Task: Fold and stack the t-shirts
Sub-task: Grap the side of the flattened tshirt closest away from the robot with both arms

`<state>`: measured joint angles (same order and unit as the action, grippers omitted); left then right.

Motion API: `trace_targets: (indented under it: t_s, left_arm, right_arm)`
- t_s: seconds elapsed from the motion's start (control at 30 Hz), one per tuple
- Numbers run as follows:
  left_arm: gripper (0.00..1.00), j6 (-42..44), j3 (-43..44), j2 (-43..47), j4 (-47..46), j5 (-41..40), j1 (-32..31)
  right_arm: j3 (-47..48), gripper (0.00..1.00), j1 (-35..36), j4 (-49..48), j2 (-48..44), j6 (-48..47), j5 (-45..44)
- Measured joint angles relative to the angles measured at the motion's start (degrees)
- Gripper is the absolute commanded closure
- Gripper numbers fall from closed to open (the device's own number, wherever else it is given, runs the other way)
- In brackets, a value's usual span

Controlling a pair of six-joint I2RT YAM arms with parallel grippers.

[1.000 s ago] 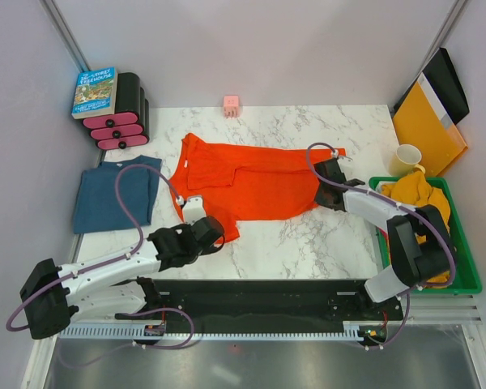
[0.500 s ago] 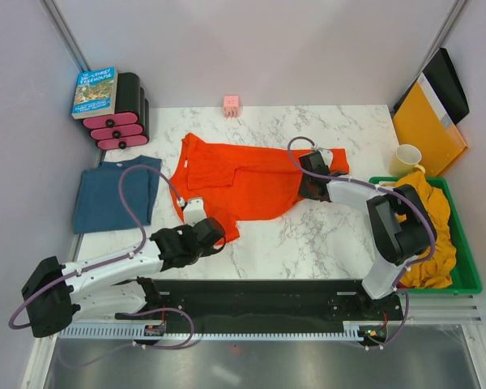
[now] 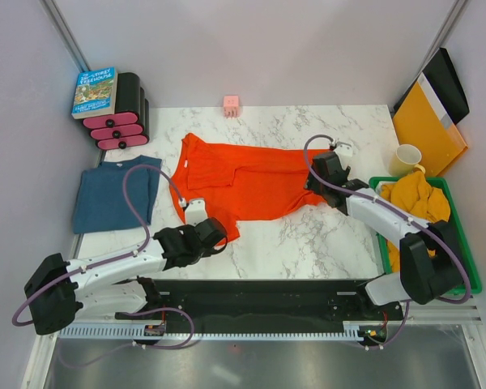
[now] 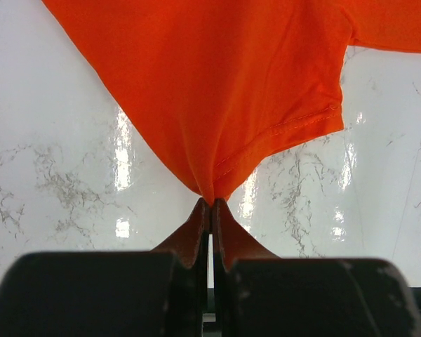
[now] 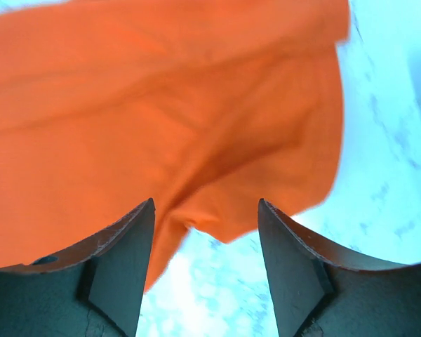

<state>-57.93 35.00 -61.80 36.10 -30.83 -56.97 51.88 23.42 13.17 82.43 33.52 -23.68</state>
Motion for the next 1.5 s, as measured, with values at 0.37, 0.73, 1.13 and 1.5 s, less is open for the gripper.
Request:
trace_targets:
  t_s: [0.37, 0.73, 1.13, 1.5]
  left_arm:
    - [0.98, 0.0, 0.0, 0.7, 0.0, 1.1, 0.0]
    - [0.98, 0.0, -0.3, 1.1, 0.0, 1.4, 0.0]
    - [0.98, 0.0, -0.5, 1.3, 0.0, 1.5, 0.0]
    - [0.98, 0.6, -0.3, -1.4, -0.1, 1.5, 0.0]
  right_arm:
    - [-10.2, 0.40, -0.5, 5.0, -1.4, 4.3, -0.9]
    - [-10.7, 0.34, -5.2, 4.1, -1.2, 7.3, -1.9]
    - [-9.7, 0.45, -10.1, -3.1, 6.1, 8.5, -0.5]
    - [-9.4, 1.00, -10.2, -7.0, 8.0, 8.1, -1.0]
